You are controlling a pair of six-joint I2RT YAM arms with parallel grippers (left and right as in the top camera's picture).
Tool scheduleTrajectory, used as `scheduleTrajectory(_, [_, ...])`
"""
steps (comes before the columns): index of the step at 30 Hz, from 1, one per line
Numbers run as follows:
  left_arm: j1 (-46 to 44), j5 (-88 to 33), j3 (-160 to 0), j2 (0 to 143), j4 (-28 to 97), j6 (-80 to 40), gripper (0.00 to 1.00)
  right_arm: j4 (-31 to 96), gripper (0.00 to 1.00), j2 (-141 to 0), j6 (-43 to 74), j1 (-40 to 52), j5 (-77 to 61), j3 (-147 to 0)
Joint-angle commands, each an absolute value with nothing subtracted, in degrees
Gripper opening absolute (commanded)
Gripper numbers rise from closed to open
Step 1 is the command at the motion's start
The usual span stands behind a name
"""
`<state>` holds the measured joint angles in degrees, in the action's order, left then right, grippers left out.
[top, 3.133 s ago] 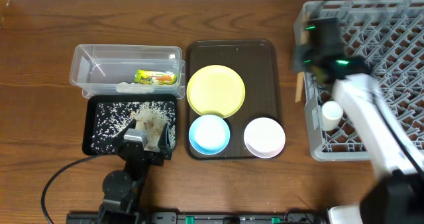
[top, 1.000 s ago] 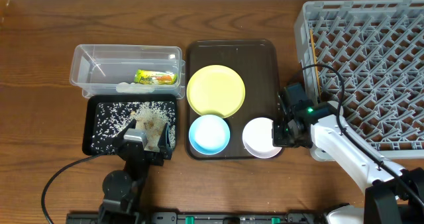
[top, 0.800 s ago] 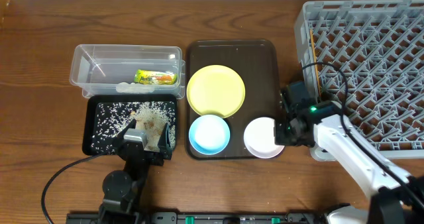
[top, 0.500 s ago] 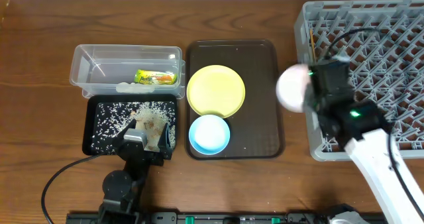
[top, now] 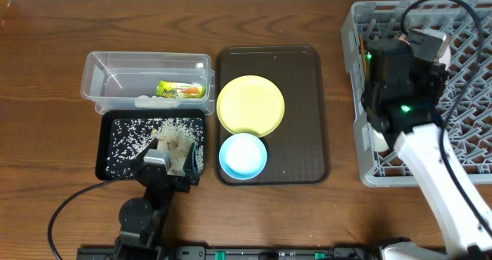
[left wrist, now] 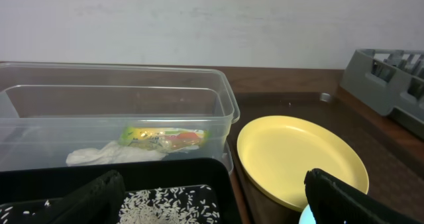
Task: Sort waste into correct bins and load items into the dishwasher rack
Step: 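Place the white bowl upright in the grey rack with the right gripper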
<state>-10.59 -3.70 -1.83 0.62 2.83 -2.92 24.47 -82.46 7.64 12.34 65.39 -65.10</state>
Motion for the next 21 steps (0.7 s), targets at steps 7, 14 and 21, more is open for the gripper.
scheduleTrajectory(7, [-10.31,-3.88,-0.23,0.23,3.66,-2.37,0.89,24.01,0.01,-94.21,2.66,10.39,68.84,-65.14])
scheduleTrajectory(14, [-10.31,-3.88,-0.23,0.23,3.66,-2.37,0.89,24.6,0.01,-99.63,1.69,12.91,67.24,-65.14])
scheduleTrajectory(21, [-10.31,-3.88,-0.23,0.23,3.66,-2.37,0.89,30.55,0.02,-100.18,1.69,18.59,67.2,-65.14])
